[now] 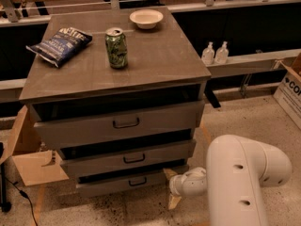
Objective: Open bottom drawer
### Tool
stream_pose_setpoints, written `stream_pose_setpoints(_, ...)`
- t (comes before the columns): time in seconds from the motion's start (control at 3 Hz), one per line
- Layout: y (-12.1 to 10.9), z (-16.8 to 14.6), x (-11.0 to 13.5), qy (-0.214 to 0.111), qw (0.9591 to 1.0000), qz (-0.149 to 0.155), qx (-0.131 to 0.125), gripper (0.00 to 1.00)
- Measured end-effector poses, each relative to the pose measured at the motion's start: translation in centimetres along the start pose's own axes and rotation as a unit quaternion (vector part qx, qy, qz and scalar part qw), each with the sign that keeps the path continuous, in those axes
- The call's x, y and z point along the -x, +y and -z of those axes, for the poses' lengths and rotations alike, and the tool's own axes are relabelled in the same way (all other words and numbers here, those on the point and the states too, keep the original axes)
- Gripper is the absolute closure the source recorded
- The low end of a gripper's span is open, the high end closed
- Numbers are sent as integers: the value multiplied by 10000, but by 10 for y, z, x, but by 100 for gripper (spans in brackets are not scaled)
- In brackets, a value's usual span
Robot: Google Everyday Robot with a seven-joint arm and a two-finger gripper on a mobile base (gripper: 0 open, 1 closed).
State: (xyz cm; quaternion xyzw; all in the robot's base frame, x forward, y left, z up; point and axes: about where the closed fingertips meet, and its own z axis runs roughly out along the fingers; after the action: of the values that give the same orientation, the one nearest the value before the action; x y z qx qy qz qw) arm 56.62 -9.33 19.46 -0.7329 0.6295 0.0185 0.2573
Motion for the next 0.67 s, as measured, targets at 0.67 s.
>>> stream_pose_setpoints(0.67, -32, -14, 0, -33, 9993, 224, -306, 0)
